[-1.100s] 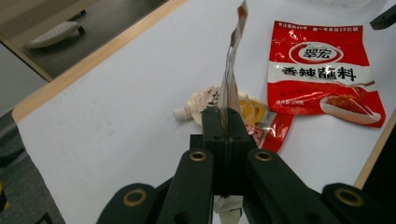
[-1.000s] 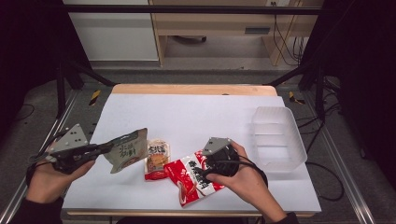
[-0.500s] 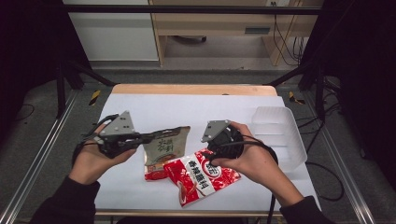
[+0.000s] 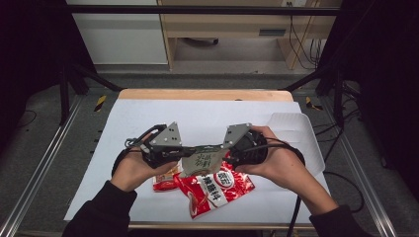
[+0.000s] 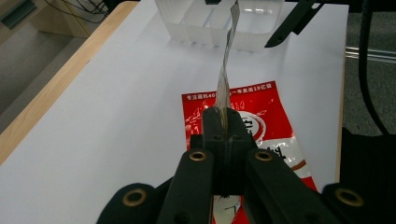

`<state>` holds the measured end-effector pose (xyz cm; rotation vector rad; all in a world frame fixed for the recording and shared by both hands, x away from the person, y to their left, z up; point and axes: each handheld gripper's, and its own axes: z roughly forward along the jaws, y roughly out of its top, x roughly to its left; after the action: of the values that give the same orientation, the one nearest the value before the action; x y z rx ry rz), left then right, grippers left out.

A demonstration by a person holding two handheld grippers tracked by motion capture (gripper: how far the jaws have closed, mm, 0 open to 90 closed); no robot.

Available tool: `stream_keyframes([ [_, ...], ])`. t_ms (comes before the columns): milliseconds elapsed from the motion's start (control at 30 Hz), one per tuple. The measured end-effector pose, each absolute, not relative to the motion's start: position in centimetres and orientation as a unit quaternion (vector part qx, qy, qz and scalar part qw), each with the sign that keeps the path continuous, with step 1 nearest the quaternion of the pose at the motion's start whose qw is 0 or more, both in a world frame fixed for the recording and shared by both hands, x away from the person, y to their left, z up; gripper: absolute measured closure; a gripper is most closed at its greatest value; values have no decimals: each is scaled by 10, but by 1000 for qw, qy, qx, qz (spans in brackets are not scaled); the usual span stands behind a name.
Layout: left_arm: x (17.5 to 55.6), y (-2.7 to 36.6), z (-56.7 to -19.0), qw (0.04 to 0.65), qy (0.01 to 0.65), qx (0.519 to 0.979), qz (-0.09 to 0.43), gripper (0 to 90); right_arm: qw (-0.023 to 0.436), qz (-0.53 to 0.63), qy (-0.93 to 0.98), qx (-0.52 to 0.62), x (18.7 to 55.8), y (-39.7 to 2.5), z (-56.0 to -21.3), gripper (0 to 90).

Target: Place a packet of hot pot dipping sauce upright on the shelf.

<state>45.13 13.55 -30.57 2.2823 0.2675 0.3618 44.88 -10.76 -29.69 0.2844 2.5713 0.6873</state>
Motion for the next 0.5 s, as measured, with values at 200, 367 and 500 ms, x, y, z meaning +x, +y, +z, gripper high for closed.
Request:
stream_keyframes([
  [200, 448, 130, -305, 402, 97, 900, 138, 900, 222, 241, 940, 90, 451, -101, -302, 481],
  [367, 446, 130, -305, 400, 92, 902, 136, 900, 209, 233, 947, 69, 453, -96, -307, 576],
  [500, 446, 129, -305, 403, 91, 900, 135, 900, 200, 225, 952, 61, 453, -92, -310, 631],
])
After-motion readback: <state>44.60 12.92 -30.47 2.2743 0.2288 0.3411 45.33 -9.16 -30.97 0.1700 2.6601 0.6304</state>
